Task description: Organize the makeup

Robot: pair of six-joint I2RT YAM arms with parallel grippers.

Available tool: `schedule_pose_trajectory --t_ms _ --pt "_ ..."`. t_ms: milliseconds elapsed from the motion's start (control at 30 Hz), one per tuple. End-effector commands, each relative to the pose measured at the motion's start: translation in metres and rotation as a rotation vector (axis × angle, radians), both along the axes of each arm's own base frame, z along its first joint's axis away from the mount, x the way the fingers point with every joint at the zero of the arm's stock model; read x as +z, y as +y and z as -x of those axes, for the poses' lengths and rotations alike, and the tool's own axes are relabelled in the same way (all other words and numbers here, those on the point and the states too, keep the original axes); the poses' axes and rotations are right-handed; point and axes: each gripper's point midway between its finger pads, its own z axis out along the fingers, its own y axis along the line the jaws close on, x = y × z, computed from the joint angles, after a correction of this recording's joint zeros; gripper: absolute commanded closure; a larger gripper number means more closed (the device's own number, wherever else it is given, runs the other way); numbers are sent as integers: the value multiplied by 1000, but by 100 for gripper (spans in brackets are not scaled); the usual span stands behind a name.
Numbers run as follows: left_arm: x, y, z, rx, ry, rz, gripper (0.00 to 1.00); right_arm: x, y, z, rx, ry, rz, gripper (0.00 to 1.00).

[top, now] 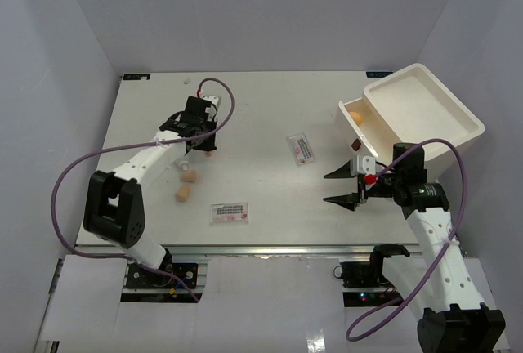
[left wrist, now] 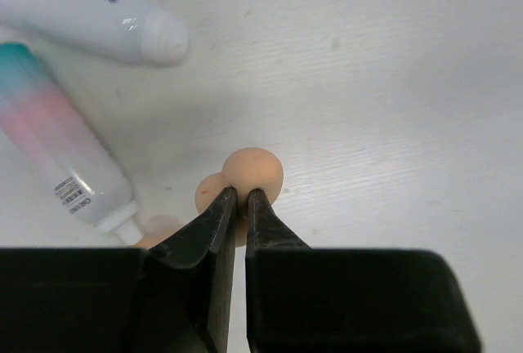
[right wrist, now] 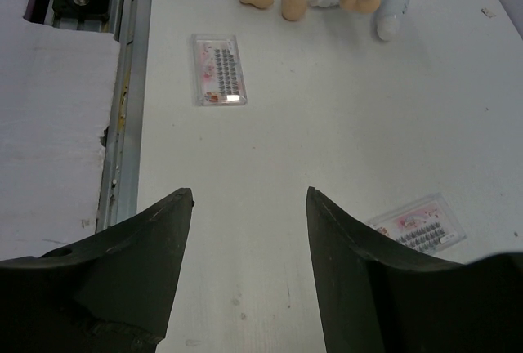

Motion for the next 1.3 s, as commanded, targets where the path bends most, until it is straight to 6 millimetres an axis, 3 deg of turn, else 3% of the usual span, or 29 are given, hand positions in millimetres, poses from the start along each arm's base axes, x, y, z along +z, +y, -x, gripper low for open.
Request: schedule_pose_trajectory --t_ms 0,133,267,333,467,667,700,800,900,1200,1267 --pt "79 -57 15 -149 -140 371 100 15 -1 0 7 -46 -22 37" --pt "126 -110 42 -336 -155 678 100 35 -1 -3 2 -46 -37 38" --pt "170 -164 71 -521 -164 864 100 81 -3 -11 -47 -77 -27 41" --pt "185 -202 90 -620 -159 913 100 106 -7 -18 -102 -105 -16 42" --pt "216 -254 108 -745 -184 1012 100 146 -19 -34 -277 -121 -18 45" --pt "238 -313 106 -822 -201 1092 100 184 -50 -62 -577 -166 -38 46" --pt "251 -327 109 -842 -217 1116 100 191 -63 -72 -679 -179 -43 46" --pt "245 -355 104 -833 -189 1139 100 208 -88 -84 -853 -207 -75 51" --pt "246 -377 96 -823 -190 1169 100 220 -98 -85 -927 -203 -113 54" --pt "254 -433 72 -797 -173 1230 100 225 -102 -82 -961 -202 -139 55" --pt "240 -440 66 -775 -153 1215 96 223 -103 -82 -964 -201 -137 54"
